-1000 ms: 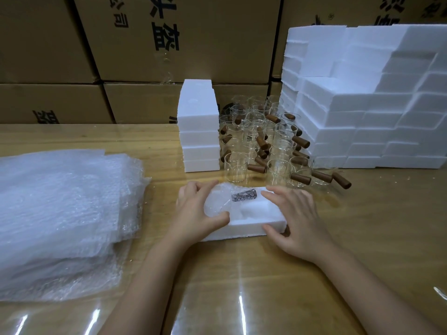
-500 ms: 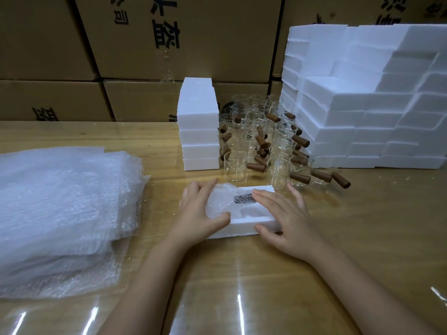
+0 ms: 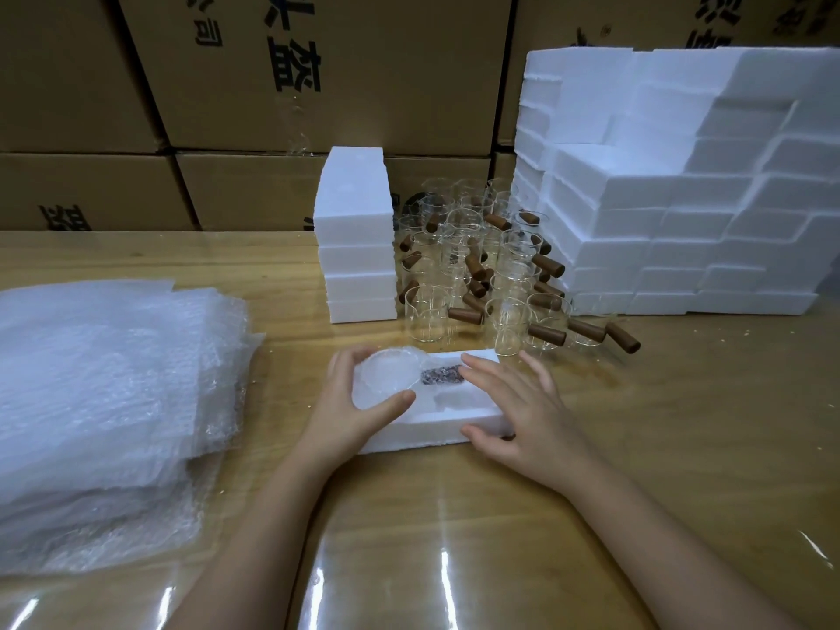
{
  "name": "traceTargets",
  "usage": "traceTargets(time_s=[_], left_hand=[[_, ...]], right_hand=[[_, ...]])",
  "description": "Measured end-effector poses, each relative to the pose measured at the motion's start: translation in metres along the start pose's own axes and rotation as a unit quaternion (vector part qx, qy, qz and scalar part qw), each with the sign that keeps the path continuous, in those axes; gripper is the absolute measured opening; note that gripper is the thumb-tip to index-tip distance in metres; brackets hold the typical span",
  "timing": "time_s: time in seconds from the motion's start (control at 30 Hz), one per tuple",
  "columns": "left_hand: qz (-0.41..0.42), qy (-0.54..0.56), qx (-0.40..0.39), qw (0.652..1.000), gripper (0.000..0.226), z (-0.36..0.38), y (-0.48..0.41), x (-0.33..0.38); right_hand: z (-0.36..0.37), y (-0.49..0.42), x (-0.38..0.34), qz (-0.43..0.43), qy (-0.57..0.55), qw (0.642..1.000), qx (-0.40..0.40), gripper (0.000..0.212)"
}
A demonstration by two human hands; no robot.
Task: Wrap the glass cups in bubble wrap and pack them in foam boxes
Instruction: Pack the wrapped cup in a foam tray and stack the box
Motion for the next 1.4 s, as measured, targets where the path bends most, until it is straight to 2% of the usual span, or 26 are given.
traceTargets(time_s=[0.23,0.47,0.63,0.93,1.27,1.4], left_hand=[[-0.009,0.023,-0.002,1.000,0.063,-0.002,0.002,0.000],[-0.020,0.018,-0.008,1.000,0.072,-0.003,0.002,-0.005],[-0.028,0.026,-0.012,0.999,0.069,-0.003,0.003,-0.005],[-0.017,0.044,-0.006,0.999,0.060,-0.003,0.002,-0.002],[-0.022,0.038,0.001,0.999,0.062,-0.002,0.002,-0.006],[-0.019,0.034,-0.003,0.999,0.063,-0.002,0.001,-0.006]], right_hand=[[0.004,0.000,0.003,0.011,0.007,1.000,-0.017,0.064],[0.006,0.000,0.006,0.025,-0.008,0.999,-0.023,0.060],[0.008,0.000,0.008,0.035,-0.022,0.999,-0.032,0.058],[0.003,-0.012,0.015,0.109,-0.071,0.992,0.004,0.037],[0.017,-0.033,0.036,0.205,-0.127,0.968,-0.071,0.012],[0.022,-0.035,0.038,0.210,-0.133,0.964,-0.097,0.011]])
Point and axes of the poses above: each hand's wrist, its own y-axis away from the middle knuckle, its own z-axis out of the palm, x = y × z, the point moved 9 cm from there along -y, towards the middle knuckle, and after that the axes turned 2 degrees about x, right-handed, at the moved point
